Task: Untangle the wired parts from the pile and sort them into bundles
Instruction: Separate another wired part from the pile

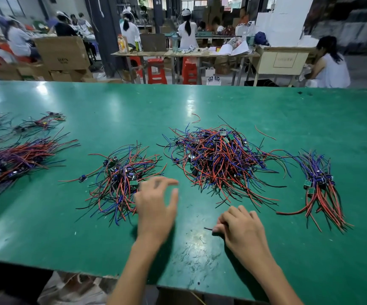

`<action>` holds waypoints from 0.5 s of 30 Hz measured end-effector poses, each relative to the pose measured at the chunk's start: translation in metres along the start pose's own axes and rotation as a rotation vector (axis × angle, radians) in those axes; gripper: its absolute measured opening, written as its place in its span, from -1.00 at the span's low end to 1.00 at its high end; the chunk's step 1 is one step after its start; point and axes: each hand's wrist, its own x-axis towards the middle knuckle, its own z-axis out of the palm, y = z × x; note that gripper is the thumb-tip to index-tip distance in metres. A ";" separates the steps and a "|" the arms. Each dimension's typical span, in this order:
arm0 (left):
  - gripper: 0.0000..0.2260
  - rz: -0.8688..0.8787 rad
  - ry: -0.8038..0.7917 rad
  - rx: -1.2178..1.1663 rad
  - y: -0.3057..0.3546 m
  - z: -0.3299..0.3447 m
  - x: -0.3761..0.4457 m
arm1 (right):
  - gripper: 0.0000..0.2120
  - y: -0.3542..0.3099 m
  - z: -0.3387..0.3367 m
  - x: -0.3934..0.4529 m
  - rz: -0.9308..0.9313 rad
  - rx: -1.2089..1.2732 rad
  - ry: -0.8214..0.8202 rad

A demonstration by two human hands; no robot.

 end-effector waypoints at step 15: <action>-0.81 0.177 -0.569 -0.447 0.037 0.011 -0.003 | -0.71 -0.005 0.000 -0.001 0.020 0.270 0.245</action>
